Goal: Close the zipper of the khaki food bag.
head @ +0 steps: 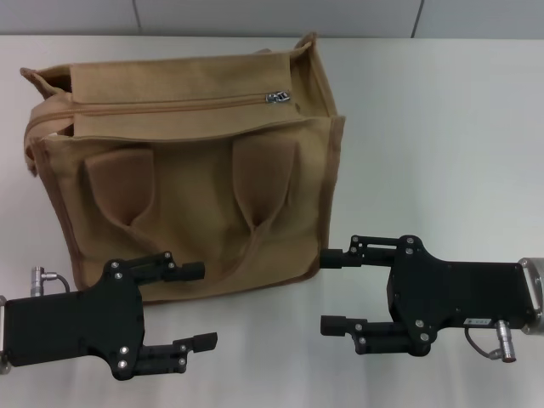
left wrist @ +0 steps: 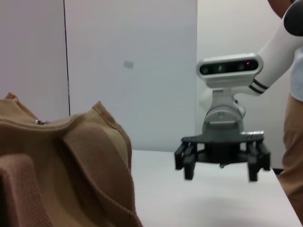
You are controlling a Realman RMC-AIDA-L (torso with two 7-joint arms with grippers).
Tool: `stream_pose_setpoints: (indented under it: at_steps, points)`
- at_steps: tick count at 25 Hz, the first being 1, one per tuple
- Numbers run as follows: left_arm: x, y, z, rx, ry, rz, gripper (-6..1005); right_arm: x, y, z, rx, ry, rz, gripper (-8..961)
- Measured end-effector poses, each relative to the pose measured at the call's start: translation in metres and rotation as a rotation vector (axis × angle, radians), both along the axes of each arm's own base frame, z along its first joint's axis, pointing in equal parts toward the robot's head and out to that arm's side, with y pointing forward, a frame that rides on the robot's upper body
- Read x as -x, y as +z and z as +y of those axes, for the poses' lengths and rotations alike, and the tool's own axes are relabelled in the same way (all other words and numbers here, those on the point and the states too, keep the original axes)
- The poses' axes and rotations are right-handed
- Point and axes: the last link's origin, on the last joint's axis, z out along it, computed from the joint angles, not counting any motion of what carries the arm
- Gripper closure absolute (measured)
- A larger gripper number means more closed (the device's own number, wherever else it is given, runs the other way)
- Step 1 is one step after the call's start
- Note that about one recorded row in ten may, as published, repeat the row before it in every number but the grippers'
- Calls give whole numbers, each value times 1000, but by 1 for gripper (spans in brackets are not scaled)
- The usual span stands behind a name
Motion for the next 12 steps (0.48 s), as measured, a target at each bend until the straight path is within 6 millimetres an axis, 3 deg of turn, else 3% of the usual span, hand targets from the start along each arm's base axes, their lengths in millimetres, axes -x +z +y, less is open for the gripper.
stream_pose_setpoints:
  at_steps: [12]
  points:
    - [0, -2, -5, 23, 9, -28, 232, -6, -4, 0, 4, -53, -25, 254]
